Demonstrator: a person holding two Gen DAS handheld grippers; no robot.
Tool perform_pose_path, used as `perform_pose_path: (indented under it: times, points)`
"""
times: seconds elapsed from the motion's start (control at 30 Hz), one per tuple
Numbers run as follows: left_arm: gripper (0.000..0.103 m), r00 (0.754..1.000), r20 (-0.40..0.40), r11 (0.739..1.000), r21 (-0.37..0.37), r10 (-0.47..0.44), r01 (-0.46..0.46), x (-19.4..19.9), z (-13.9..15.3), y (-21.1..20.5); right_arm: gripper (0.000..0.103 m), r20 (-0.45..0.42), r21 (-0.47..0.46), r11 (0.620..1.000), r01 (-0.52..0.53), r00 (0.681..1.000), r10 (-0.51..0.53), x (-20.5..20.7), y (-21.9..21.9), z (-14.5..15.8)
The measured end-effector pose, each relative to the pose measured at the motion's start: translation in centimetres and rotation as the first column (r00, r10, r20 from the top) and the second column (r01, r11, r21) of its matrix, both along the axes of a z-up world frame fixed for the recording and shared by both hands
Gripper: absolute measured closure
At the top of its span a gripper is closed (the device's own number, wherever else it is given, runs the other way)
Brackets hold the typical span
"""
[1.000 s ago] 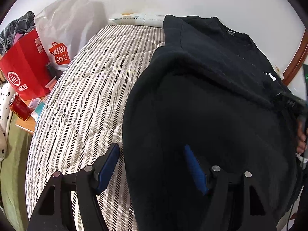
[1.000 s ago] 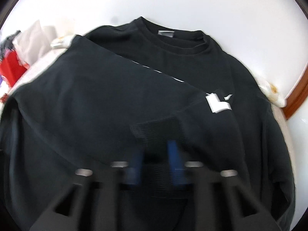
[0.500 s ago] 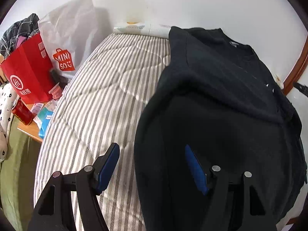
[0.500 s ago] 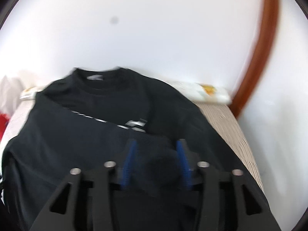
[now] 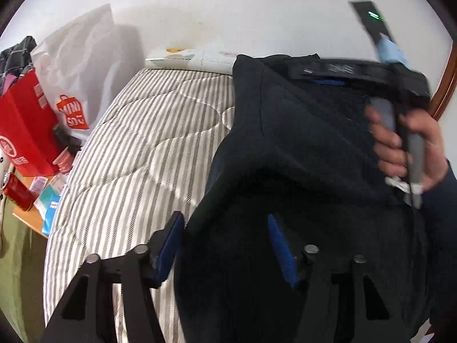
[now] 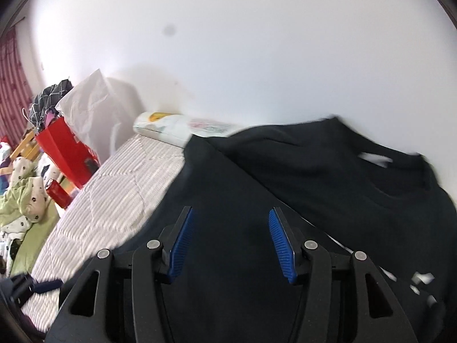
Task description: Fold small clothes
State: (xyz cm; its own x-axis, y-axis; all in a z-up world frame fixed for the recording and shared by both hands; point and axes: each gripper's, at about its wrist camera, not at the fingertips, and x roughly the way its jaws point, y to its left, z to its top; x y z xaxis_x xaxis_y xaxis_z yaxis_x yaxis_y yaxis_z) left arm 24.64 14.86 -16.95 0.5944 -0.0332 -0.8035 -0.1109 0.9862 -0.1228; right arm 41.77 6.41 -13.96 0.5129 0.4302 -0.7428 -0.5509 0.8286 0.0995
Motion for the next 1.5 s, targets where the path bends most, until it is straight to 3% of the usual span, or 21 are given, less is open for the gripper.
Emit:
perform_pose_path:
  times: [0.1,0.23,0.3,0.33,0.37,0.53,0.63,0.77,0.9,1.07,1.13,1.2,1.3,1.4,1.5]
  points:
    - [0.063,1.000,0.007,1.000,0.011,-0.017,0.017,0.8,-0.3,-0.2,0.050,-0.028,0.015,0.999,-0.036,0.999,0.036,2.4,2.6,-1.2]
    - [0.071,0.999,0.030,1.000,0.010,-0.028,0.028,1.3,-0.2,-0.4,0.051,-0.045,0.035,0.997,-0.075,0.996,0.076,5.1,5.0,-2.5]
    - [0.076,0.999,0.038,0.999,0.024,-0.035,0.034,1.6,-0.2,-0.6,0.067,-0.094,0.054,0.995,-0.084,0.992,0.088,6.7,5.8,-3.4]
    - [0.087,0.998,0.044,0.999,0.034,-0.036,0.035,1.7,-0.2,-0.7,0.074,-0.116,0.056,0.995,-0.087,0.989,0.093,7.3,6.1,-3.8]
    - [0.092,0.998,0.052,0.999,0.045,-0.031,0.029,1.7,-0.2,-0.6,0.099,-0.126,0.065,0.993,-0.099,0.986,0.106,7.8,6.6,-4.1]
    - [0.097,0.995,0.085,0.998,0.015,0.051,-0.053,1.4,0.1,2.4,0.100,-0.061,0.130,0.983,-0.128,0.989,0.136,7.6,8.0,-2.4]
    - [0.097,0.995,0.045,0.995,-0.036,0.092,-0.090,1.5,-0.6,4.4,0.100,-0.040,0.146,0.981,-0.129,0.990,0.136,8.1,10.2,-2.1]
    - [0.097,0.995,-0.004,0.994,-0.052,0.101,-0.101,1.7,-1.9,5.0,0.100,-0.049,0.105,0.987,-0.121,0.991,0.126,8.3,12.9,-4.0]
    - [0.096,0.995,-0.010,0.993,-0.056,0.104,-0.104,1.9,-2.2,5.0,0.100,-0.017,0.072,0.989,-0.127,0.992,0.129,7.5,13.3,-4.6]
    - [0.094,0.993,-0.022,0.993,-0.032,0.114,-0.115,2.2,-2.0,4.7,0.096,-0.066,0.070,0.991,-0.118,0.990,0.123,7.5,12.0,-4.2]
    - [0.094,0.993,-0.027,0.994,-0.014,0.112,-0.113,2.3,-1.8,4.5,0.087,-0.067,0.068,0.993,-0.101,0.992,0.106,7.0,10.7,-3.2]
    - [0.094,0.993,-0.034,0.994,-0.003,0.112,-0.112,2.1,-1.6,4.1,0.064,-0.040,0.046,0.997,-0.069,0.997,0.071,6.2,9.0,-2.0]
    - [0.093,0.993,-0.041,0.994,0.009,0.113,-0.113,1.6,-0.9,3.4,0.059,-0.001,0.034,0.999,-0.024,1.000,0.024,4.3,5.2,-0.1]
    - [0.087,0.993,-0.035,0.994,0.032,0.109,-0.108,0.7,0.2,2.1,0.051,-0.021,0.014,0.999,0.033,0.999,-0.033,2.2,0.3,1.4]
    - [0.079,0.997,-0.001,0.996,0.032,0.079,-0.079,-0.6,1.8,0.5,0.051,-0.040,-0.012,0.993,0.116,0.992,-0.116,-0.6,-5.8,2.7]
